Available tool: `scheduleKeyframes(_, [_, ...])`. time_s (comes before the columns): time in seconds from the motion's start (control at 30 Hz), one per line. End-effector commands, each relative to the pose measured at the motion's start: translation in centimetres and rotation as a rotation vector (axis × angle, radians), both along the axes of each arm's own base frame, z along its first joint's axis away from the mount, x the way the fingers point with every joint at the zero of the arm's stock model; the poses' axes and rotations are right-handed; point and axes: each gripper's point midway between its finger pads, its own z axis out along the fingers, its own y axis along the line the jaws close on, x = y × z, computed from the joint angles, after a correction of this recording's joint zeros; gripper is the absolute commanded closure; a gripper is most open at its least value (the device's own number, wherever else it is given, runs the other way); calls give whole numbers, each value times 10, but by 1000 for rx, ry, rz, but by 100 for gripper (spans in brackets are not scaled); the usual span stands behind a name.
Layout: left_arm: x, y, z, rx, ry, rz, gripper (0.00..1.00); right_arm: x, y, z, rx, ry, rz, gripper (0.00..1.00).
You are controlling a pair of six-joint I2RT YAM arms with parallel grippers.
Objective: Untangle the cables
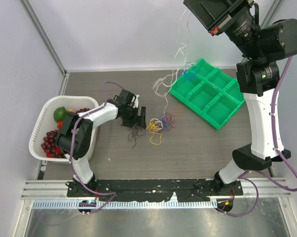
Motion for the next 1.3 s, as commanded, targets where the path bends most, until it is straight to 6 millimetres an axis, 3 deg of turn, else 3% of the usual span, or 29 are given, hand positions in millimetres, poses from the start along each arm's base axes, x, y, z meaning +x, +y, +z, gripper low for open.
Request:
scheduleKeyframes(0.0, [9, -19, 95, -180, -199, -74, 8, 3, -3, -2, 33, 13, -14, 99])
scheduleKeyframes(0.17, [13, -34, 223, -372, -459, -126, 5, 34, 11, -60, -42, 186, -5, 99])
scheduleKeyframes(0.23, [9, -42, 253, -424, -471, -167, 11, 41, 20, -89, -92, 262, 8, 99])
scheduleKeyframes(0.27, [9, -45, 261, -445, -473, -171, 16, 39, 21, -97, -111, 264, 4, 99])
scheduleKeyframes(0.3, [9, -47, 269, -466, -486, -167, 22, 47, 27, -121, -147, 322, 6, 99])
scheduleKeyframes(0.37, [12, -44, 280, -475, -518, -142, 28, 50, 31, -150, -207, 379, -4, 99])
scheduleKeyframes(0.43, [16, -32, 282, -409, -552, -105, 29, 50, 36, -184, -283, 444, 0, 99])
scheduleKeyframes(0.47, [17, -24, 285, -363, -578, -88, 29, 48, 39, -211, -346, 490, 0, 99])
scheduleKeyframes(0.5, [20, -15, 285, -319, -598, -66, 30, 42, 38, -220, -386, 465, -9, 99])
scheduleKeyframes(0.53, [21, -7, 283, -277, -615, -50, 29, 41, 42, -253, -444, 530, 0, 99])
scheduleKeyframes(0.57, [24, 2, 281, -237, -625, -12, 27, 38, 41, -268, -492, 530, -14, 99])
scheduleKeyframes(0.6, [26, 9, 279, -212, -630, 12, 24, 34, 42, -302, -555, 606, -1, 99])
scheduleKeyframes(0.7, [17, 2, 275, -274, -615, -38, 12, 28, 39, -374, -700, 732, 4, 99])
scheduleKeyframes(0.77, [-2, -23, 278, -418, -569, -169, 9, 27, 39, -392, -700, 786, 4, 99])
scheduleKeyframes(0.97, [-19, -65, 285, -696, -486, -272, 9, 35, 49, -387, -664, 829, 38, 99])
scheduleKeyframes(1.13, [-42, -96, 284, -756, -435, -379, 17, 43, 53, -391, -649, 876, 40, 99])
scheduleKeyframes(1.27, [-47, -110, 279, -776, -429, -386, 23, 49, 56, -383, -603, 899, 48, 99])
